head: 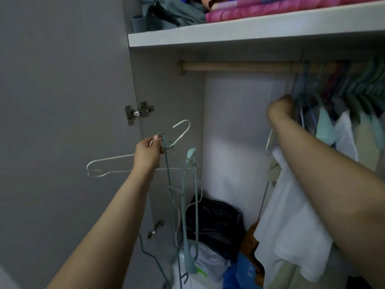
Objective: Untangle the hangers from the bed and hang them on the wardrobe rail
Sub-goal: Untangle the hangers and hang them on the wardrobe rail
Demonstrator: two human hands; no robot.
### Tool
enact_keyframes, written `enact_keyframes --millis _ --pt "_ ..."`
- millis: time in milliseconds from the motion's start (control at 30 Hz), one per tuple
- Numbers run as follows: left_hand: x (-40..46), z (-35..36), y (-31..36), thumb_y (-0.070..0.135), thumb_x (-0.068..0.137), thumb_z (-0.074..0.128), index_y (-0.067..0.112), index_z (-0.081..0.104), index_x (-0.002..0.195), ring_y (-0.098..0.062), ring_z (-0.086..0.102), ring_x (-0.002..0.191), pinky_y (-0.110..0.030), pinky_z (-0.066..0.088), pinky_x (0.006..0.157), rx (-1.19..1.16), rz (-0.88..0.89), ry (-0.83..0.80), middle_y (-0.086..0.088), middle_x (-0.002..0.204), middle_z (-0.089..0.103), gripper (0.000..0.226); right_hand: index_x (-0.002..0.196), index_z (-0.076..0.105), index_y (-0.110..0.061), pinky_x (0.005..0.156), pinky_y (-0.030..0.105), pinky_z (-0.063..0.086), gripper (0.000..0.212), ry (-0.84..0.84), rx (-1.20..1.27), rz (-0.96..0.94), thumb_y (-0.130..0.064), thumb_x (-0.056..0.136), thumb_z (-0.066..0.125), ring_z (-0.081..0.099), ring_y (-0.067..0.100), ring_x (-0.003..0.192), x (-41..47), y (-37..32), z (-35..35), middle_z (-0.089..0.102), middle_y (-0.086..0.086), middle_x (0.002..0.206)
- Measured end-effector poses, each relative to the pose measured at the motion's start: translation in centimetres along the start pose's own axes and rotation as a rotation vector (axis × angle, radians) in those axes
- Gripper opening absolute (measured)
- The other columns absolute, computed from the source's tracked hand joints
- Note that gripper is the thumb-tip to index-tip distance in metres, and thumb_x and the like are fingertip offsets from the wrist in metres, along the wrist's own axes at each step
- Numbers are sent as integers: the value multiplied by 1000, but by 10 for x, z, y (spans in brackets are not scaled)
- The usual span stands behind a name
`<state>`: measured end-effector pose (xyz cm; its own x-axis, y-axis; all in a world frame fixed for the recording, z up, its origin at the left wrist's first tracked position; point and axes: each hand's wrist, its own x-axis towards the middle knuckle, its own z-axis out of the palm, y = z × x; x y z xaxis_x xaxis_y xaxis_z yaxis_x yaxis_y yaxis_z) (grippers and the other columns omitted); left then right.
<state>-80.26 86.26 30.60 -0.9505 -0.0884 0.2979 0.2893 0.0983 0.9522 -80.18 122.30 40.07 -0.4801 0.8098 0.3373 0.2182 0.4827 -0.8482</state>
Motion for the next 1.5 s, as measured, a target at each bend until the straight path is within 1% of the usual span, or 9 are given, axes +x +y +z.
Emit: enact_keyframes --millis 133,233,300,400,600,700,833,1033,1500 --pt "-8 -10 -4 29 103 41 18 56 71 -18 31 45 -23 28 47 -13 -40 16 -9 67 49 37 141 39 -11 110 44 25 54 209 -249 -571 -13 87 46 30 36 138 -111 12 4 33 17 149" --pt "-14 -14 -3 27 103 40 19 57 76 -16 31 46 -17 29 39 -57 -46 25 -5 65 48 33 122 55 -12 90 37 47 42 -408 -183 -559 -41 93 48 59 28 106 -191 47 38 62 7 117" --pt "-18 -16 -2 27 103 40 17 58 78 -15 30 44 -15 28 36 -73 -44 34 -4 65 47 33 128 54 -17 97 35 48 72 -988 -146 -333 -68 77 57 60 17 109 -234 71 60 62 -3 122" --pt "-26 -20 -1 27 103 39 11 61 99 -13 30 45 -14 28 37 -134 -60 30 -2 66 47 28 124 57 -14 98 27 45 61 -1261 -57 -184 -49 77 73 59 12 108 -279 100 85 63 -4 116" --pt "-35 -37 -10 27 104 36 16 63 111 -12 28 47 -16 26 40 -150 -63 53 -1 67 47 30 107 61 -8 69 17 48 21 -1031 143 -93 -11 87 67 58 9 72 -319 120 88 55 -11 75" --pt "-36 -46 -18 26 104 36 14 65 111 -12 30 46 -17 26 41 -130 -66 83 0 64 46 32 118 55 -10 64 34 58 24 -1034 239 29 -14 95 56 64 26 78 -326 120 80 57 1 89" --pt "-39 -49 -23 26 104 37 13 64 111 -10 31 44 -19 26 43 -126 -71 99 1 62 47 32 131 49 -21 46 25 52 31 -940 216 6 -22 100 46 59 17 66 -329 117 76 54 4 105" --pt "-50 -44 -22 26 102 38 22 62 94 -11 35 48 -26 29 50 -59 19 85 2 62 48 25 141 40 -25 97 48 45 41 -799 -23 -213 -32 101 35 48 27 124 -335 121 71 44 7 140" --pt "-61 -41 -29 27 102 38 12 62 96 -6 45 53 -26 36 56 82 183 127 6 63 52 28 131 54 -15 92 28 42 34 -735 101 -318 -17 100 41 58 18 105 -342 119 49 58 8 120"
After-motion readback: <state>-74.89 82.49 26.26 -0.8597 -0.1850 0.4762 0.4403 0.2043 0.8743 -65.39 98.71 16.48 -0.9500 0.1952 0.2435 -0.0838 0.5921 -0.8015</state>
